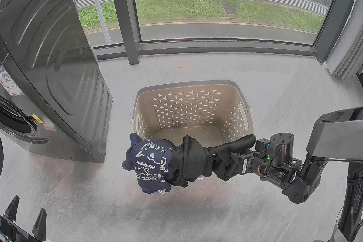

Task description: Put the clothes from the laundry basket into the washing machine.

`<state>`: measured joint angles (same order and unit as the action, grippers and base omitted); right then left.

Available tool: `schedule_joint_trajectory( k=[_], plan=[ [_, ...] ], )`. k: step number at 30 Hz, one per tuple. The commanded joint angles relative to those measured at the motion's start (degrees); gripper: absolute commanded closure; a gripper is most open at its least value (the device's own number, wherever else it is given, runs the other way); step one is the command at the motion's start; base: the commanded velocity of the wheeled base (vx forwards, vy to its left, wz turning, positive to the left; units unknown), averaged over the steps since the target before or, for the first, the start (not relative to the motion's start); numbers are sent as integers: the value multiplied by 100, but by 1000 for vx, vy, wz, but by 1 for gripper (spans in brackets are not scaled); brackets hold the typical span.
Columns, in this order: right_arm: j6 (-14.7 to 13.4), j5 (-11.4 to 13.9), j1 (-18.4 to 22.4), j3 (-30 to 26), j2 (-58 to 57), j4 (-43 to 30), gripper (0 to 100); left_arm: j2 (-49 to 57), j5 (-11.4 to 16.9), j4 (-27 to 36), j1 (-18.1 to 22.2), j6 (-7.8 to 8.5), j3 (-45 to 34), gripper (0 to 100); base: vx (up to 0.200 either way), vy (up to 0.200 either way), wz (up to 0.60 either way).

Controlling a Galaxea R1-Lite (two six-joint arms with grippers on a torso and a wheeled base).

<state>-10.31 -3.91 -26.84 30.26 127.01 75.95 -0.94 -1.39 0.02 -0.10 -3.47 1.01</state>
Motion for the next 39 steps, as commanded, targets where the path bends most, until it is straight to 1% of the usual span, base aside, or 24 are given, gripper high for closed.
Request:
schedule_joint_trajectory(
  k=[1, 6, 10, 14, 20, 31, 32, 35, 39],
  plan=[
    [-6, 5, -40, -46, 52, 25, 100, 41, -2, -2, 1, -4, -84, 0, 0, 0, 0],
    [-6, 13, -154, -213, 43, 219, 100, 41, -2, -2, 1, -4, -92, 0, 0, 0, 0],
    [-15, -4, -339, -547, -71, 544, 100, 41, -2, 6, 1, -4, -84, 0, 0, 0, 0],
    [3, 5, -418, -802, -458, 843, 100, 41, -2, 6, 1, -4, -84, 0, 0, 0, 0],
    [-23, 31, -462, -1004, -1091, 843, 100, 41, -2, 6, 1, -4, -84, 0, 0, 0, 0],
    [-41, 22, -735, -908, -1768, 843, 100, 41, -2, 6, 1, -13, -84, 0, 0, 0, 0],
    [-41, 22, -805, -890, -1988, 825, 100, 41, -2, -2, 1, -4, -92, 0, 0, 0, 0],
    [-15, 13, -840, -802, -2348, 746, 100, 41, -2, -2, 1, -13, -92, 0, 0, 0, 0],
    [12, 49, -1104, -776, -2805, 720, 100, 41, -2, -2, 1, -4, -92, 0, 0, 0, 0]
  ],
)
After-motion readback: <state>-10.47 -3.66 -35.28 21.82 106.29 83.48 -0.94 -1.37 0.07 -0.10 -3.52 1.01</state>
